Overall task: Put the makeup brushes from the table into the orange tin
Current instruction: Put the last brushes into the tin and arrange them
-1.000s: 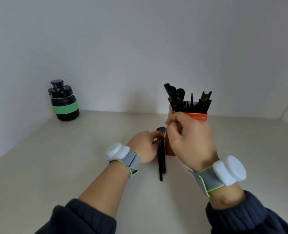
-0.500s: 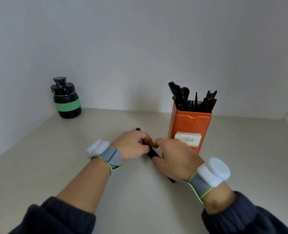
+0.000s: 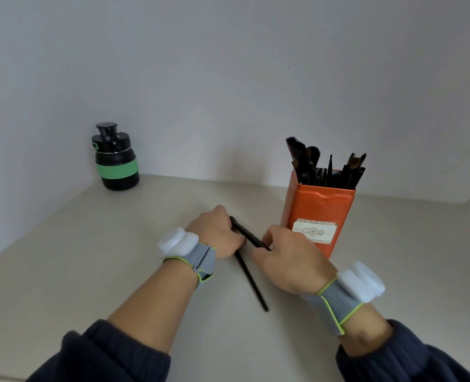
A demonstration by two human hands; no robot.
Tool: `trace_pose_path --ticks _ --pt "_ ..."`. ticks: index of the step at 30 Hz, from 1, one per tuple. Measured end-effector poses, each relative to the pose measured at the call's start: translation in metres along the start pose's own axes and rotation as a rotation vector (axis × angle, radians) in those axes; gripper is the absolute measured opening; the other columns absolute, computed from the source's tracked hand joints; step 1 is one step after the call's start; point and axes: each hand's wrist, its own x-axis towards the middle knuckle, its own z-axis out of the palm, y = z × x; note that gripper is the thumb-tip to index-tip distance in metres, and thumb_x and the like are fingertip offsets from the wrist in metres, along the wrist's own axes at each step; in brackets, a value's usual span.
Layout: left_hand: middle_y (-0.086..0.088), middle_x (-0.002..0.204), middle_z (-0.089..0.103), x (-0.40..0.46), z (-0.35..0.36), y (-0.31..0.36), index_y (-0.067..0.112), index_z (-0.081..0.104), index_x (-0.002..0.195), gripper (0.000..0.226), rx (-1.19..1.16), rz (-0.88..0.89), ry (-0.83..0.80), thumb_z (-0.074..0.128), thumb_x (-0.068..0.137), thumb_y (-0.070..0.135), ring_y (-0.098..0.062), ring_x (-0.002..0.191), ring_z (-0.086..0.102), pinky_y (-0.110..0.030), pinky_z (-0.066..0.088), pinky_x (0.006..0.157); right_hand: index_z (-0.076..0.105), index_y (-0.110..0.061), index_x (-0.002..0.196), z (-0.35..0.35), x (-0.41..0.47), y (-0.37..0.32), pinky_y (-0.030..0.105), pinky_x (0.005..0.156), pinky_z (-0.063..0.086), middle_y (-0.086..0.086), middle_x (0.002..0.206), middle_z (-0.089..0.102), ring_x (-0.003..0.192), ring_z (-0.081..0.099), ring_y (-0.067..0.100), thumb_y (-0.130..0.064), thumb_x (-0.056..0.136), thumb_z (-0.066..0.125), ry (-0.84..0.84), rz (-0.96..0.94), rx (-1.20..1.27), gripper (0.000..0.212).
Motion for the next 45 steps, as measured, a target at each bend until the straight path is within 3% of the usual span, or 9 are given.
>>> trace_pose_path --ticks 7,11,17,22,25,28,34,40,45 --pt "-0.007 0.112 0.062 0.000 -0.014 -0.005 0.016 0.058 0.113 0.035 0.177 -0.012 0.016 0.065 0.082 0.030 -0.027 0.093 0.060 -0.029 0.046 0.072 0.061 -0.020 0.077 -0.004 0.001 0.001 0.031 0.053 0.042 -0.005 0.057 0.057 0.057 0.057 0.011 -0.049 0.097 0.051 0.238 -0.108 0.202 0.037" --pt "-0.009 0.109 0.067 -0.003 -0.018 -0.002 0.015 0.066 0.111 0.031 0.227 0.056 -0.009 0.060 0.086 0.032 -0.030 0.095 0.064 -0.032 0.053 0.078 0.066 -0.013 0.082 -0.011 0.000 0.001 0.042 0.057 0.049 0.007 0.057 0.059 0.055 0.057 0.022 -0.054 0.095 0.050 0.482 -0.264 0.443 0.046" --pt "0.005 0.081 0.065 -0.013 -0.020 0.013 0.021 0.069 0.103 0.024 -0.055 0.229 0.077 0.055 0.090 0.034 -0.019 0.075 0.060 -0.025 0.041 0.061 0.066 -0.034 0.107 -0.029 -0.004 0.004 0.036 0.045 0.036 0.006 0.054 0.043 0.048 0.040 0.028 -0.037 0.089 0.051 0.637 -0.375 0.787 0.023" --pt "0.007 0.058 0.059 -0.018 -0.022 0.023 0.028 0.069 0.084 0.021 -0.349 0.390 0.180 0.053 0.094 0.034 -0.004 0.050 0.050 -0.020 0.039 0.051 0.065 -0.022 0.083 -0.042 -0.005 0.006 0.023 0.046 0.030 -0.010 0.045 0.042 0.044 0.035 0.010 -0.049 0.097 0.046 0.741 -0.319 0.831 0.036" --pt "0.010 0.054 0.061 -0.023 -0.025 0.031 0.029 0.066 0.077 0.024 -0.522 0.459 0.245 0.053 0.097 0.035 0.001 0.046 0.049 -0.009 0.035 0.050 0.062 -0.016 0.073 -0.047 -0.007 0.010 0.027 0.049 0.032 -0.003 0.048 0.044 0.049 0.039 0.014 -0.043 0.098 0.051 0.813 -0.316 0.810 0.038" --pt "0.010 0.059 0.063 -0.029 -0.030 0.043 0.029 0.064 0.077 0.022 -0.725 0.508 0.329 0.053 0.096 0.032 0.001 0.048 0.048 -0.016 0.039 0.054 0.063 -0.017 0.083 -0.053 -0.010 0.011 0.031 0.052 0.037 0.009 0.055 0.050 0.052 0.043 0.019 -0.035 0.098 0.052 0.900 -0.348 0.807 0.025" --pt "0.000 0.066 0.067 -0.047 -0.051 0.066 0.022 0.053 0.096 0.010 -1.170 0.617 0.577 0.044 0.101 0.021 -0.014 0.038 0.050 -0.024 0.041 0.037 0.051 -0.025 0.108 -0.066 -0.018 0.010 0.035 0.060 0.041 -0.009 0.066 0.061 0.062 0.058 0.024 -0.026 0.102 0.045 1.135 -0.478 0.927 0.008" --pt "-0.009 0.080 0.069 -0.063 -0.061 0.078 0.017 0.043 0.103 0.008 -1.220 0.773 0.751 0.035 0.104 0.017 -0.022 0.053 0.065 -0.033 0.055 0.051 0.042 -0.016 0.113 -0.069 -0.026 0.005 0.037 0.056 0.044 -0.006 0.081 0.062 0.060 0.056 0.025 -0.019 0.106 0.040 1.255 -0.624 0.793 0.008" --pt "-0.012 0.083 0.068 -0.064 -0.058 0.082 0.018 0.042 0.103 0.007 -1.188 0.774 0.786 0.035 0.104 0.016 -0.023 0.055 0.066 -0.035 0.056 0.054 0.040 -0.022 0.115 -0.067 -0.026 0.001 0.041 0.055 0.049 -0.029 0.096 0.063 0.071 0.062 0.020 -0.013 0.106 0.039 1.260 -0.647 0.692 0.012"
